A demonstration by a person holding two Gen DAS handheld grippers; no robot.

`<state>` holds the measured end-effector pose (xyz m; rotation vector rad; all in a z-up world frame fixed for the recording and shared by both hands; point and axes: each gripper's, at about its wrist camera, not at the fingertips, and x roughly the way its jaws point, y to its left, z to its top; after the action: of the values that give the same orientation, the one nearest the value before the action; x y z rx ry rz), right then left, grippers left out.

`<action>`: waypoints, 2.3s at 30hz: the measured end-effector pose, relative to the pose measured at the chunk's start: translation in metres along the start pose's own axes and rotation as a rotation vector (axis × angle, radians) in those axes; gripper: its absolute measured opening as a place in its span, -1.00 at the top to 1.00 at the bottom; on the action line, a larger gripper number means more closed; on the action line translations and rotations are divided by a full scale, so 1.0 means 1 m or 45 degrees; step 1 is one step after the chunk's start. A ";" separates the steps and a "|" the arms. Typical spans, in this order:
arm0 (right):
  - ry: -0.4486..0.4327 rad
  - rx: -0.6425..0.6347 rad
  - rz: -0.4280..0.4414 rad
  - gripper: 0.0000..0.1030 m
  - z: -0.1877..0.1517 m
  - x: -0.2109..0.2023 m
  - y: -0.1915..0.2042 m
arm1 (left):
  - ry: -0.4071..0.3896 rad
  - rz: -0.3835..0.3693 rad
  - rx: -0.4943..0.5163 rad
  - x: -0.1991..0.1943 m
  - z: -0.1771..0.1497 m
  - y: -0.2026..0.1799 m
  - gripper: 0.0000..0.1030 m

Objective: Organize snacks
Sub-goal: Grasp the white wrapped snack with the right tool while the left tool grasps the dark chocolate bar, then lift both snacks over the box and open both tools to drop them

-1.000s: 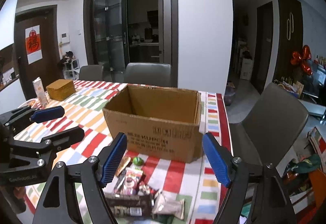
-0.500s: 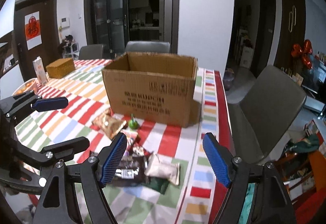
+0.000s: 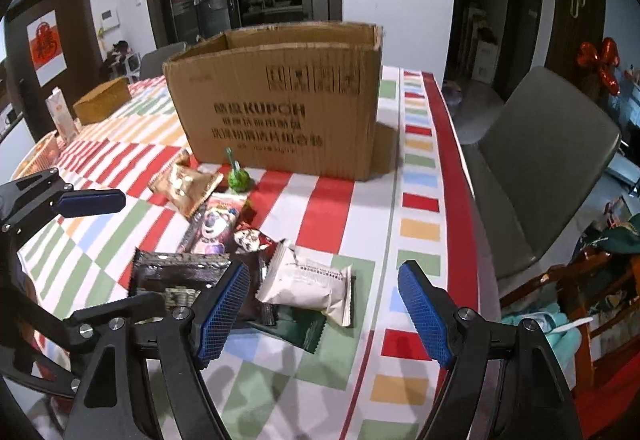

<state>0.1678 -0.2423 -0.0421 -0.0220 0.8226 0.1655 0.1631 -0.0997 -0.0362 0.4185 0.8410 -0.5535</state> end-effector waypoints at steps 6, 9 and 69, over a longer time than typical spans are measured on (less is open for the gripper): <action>0.063 0.032 0.020 -0.51 -0.002 0.020 -0.003 | 0.089 -0.016 0.037 0.024 -0.003 -0.001 -0.59; 0.092 0.067 0.031 -0.51 -0.002 0.030 -0.007 | 0.113 -0.017 0.051 0.032 -0.003 -0.003 -0.59; -0.067 0.056 0.070 0.24 0.013 -0.011 0.008 | -0.170 -0.023 -0.450 -0.030 -0.002 0.030 -0.03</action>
<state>0.1688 -0.2351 -0.0243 0.0462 0.7746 0.1990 0.1638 -0.0663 -0.0097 0.0499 0.7951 -0.4333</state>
